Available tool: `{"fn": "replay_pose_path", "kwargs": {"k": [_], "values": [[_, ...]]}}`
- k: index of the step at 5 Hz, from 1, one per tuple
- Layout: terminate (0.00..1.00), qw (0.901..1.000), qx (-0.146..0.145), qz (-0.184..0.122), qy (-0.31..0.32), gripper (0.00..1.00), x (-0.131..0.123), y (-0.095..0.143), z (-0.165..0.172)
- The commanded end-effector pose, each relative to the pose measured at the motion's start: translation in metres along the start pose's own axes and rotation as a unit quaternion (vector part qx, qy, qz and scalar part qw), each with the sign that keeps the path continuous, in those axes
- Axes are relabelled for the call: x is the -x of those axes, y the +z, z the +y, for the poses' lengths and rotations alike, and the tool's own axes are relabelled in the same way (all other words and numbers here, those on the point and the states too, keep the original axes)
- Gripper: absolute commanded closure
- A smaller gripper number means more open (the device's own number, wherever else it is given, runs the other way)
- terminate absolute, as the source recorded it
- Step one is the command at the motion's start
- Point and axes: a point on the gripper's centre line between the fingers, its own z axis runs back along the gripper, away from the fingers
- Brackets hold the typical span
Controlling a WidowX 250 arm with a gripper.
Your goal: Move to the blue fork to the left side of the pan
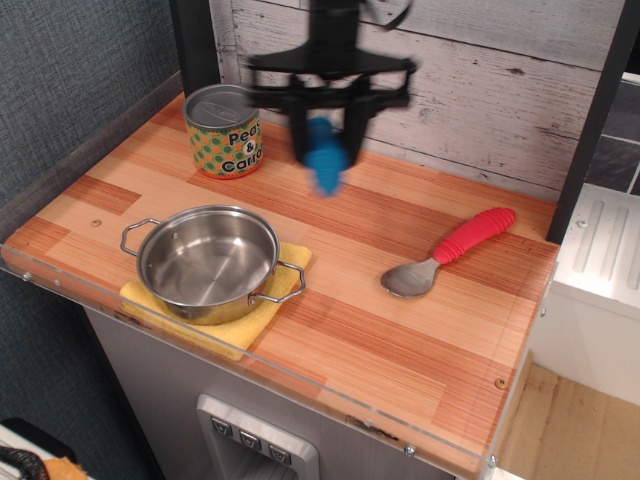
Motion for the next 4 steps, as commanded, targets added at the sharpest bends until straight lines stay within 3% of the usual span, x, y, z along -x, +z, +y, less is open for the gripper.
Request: {"fn": "replay_pose_path", "kwargs": {"k": [1, 2, 4], "values": [[0.0, 0.9872, -0.002, -0.065, -0.146, 1.0, 0.0, 0.014, 0.051], [0.0, 0.9825, 0.021, -0.052, -0.177, 1.0, 0.0, 0.0, 0.078], [0.0, 0.982, 0.008, -0.069, -0.175, 1.0, -0.002, -0.004, 0.13]]}}
